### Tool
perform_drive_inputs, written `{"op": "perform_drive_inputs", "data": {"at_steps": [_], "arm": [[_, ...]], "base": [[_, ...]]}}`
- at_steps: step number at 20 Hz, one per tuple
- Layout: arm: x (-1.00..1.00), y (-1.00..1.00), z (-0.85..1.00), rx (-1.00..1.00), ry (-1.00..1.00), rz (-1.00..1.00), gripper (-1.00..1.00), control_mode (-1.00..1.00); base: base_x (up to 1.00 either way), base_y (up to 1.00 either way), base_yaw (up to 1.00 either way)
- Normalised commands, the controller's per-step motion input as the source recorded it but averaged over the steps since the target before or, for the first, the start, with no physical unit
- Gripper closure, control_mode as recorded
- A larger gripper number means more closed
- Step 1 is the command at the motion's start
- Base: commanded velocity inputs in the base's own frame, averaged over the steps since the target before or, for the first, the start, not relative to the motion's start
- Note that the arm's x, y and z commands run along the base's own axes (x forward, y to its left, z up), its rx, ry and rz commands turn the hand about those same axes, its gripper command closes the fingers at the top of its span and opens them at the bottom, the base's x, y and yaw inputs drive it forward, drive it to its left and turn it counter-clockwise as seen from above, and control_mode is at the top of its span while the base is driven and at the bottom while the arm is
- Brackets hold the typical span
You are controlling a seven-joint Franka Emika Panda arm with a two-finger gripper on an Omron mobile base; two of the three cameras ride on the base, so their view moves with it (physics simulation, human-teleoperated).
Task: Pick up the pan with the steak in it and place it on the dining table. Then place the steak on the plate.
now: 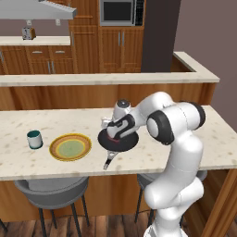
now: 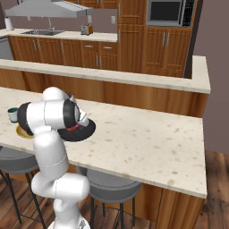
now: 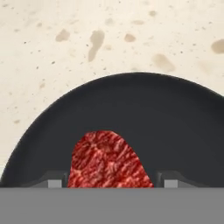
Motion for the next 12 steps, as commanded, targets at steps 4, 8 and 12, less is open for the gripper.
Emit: {"op": "perform_drive_inputs", "data": {"at_steps": [4, 8, 12], "arm": [[-0.10, 0.37, 0.41, 0.09, -0.06, 0.00, 1.00, -1.00], [-0.05, 0.74, 0.39, 0.03, -0.11, -0.04, 1.00, -1.00], [-0.01, 0.94, 0.27, 0.00, -0.06, -0.06, 1.00, -1.00]], "base": [[0.00, 0.00, 0.00], [0.00, 0.00, 0.00], [0.00, 0.00, 0.00]]}}
